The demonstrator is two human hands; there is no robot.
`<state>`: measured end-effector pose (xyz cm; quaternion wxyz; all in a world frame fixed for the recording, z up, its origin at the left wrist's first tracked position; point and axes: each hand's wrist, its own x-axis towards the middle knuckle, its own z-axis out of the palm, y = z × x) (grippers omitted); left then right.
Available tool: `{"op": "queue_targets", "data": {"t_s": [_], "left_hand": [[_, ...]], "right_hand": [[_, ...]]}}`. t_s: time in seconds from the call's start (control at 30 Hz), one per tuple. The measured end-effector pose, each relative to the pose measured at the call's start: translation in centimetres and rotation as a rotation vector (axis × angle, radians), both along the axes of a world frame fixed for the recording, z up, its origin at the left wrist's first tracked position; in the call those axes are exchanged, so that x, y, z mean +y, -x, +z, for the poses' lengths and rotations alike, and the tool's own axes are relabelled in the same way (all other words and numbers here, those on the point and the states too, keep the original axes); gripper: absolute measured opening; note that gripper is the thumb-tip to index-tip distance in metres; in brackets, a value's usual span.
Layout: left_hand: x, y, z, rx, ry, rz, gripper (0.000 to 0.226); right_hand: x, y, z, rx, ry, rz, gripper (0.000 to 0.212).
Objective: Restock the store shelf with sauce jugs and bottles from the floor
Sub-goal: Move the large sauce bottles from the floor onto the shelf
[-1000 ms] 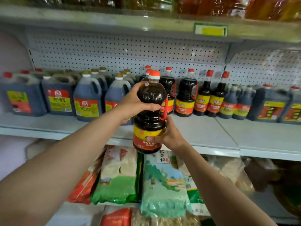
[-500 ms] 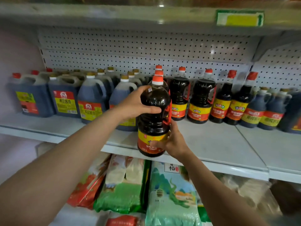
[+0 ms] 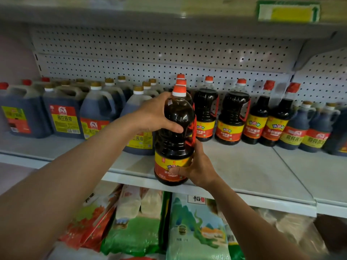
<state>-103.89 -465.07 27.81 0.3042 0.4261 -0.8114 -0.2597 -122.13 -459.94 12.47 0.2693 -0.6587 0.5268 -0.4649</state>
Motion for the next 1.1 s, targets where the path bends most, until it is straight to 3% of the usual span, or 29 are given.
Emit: {"op": "queue_targets", "data": {"t_s": [0.57,0.93,1.1], "left_hand": [[-5.1,-0.2,0.5,-0.055,-0.062,-0.039,0.107],[-4.0,-0.4,-0.4,0.029,-0.08,-0.064,0.1],[-2.6,-0.1,-1.8,0.111,-0.035,0.037,0.096]], "right_hand": [[-4.6,-0.3,0.3,0.031,-0.02,-0.041,0.111],[-3.5,-0.9,0.5,0.041,-0.029,-0.082,0.108],[-1.3,-1.2,1.9,0.057,-0.072,-0.095,0.107]]}}
